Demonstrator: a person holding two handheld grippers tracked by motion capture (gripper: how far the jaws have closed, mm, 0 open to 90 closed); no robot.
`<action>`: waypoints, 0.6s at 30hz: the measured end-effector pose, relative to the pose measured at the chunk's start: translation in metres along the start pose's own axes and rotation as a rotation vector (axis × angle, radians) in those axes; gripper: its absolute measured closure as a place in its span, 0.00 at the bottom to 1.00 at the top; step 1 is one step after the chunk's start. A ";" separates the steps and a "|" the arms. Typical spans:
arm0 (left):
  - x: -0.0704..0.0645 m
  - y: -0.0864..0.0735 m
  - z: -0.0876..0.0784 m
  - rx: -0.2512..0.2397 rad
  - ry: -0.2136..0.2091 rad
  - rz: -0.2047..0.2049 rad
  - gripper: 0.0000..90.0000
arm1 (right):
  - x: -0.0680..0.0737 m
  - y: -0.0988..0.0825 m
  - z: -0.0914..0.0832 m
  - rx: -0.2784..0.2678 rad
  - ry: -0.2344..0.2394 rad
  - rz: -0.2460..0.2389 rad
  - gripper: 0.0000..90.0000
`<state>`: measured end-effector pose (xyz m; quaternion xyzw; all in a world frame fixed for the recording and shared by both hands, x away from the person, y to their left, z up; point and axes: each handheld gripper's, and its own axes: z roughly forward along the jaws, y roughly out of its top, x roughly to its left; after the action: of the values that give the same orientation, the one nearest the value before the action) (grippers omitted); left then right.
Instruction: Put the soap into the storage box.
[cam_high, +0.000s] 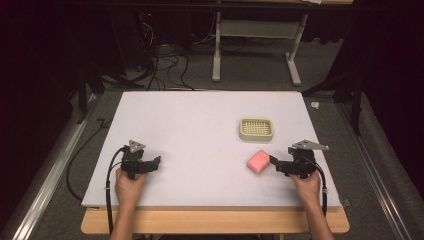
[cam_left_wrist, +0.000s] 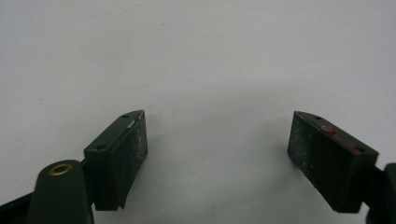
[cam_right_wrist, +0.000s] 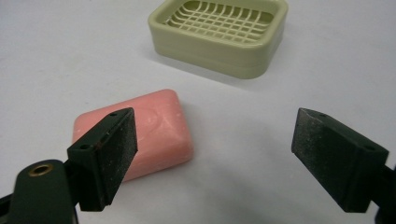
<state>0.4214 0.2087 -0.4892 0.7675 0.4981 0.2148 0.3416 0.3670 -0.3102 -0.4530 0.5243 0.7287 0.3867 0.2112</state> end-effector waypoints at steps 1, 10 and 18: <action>0.000 0.000 0.000 0.000 0.000 0.000 0.23 | 0.003 -0.001 0.000 0.001 0.011 -0.013 0.16; 0.000 0.000 0.000 0.000 0.001 0.000 0.23 | 0.018 -0.001 0.002 0.004 0.058 -0.053 0.14; 0.000 0.000 0.000 -0.001 0.000 0.000 0.23 | 0.031 0.001 0.011 0.021 0.076 -0.107 0.14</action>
<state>0.4213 0.2086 -0.4892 0.7673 0.4983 0.2150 0.3418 0.3643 -0.2771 -0.4558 0.4718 0.7672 0.3868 0.1982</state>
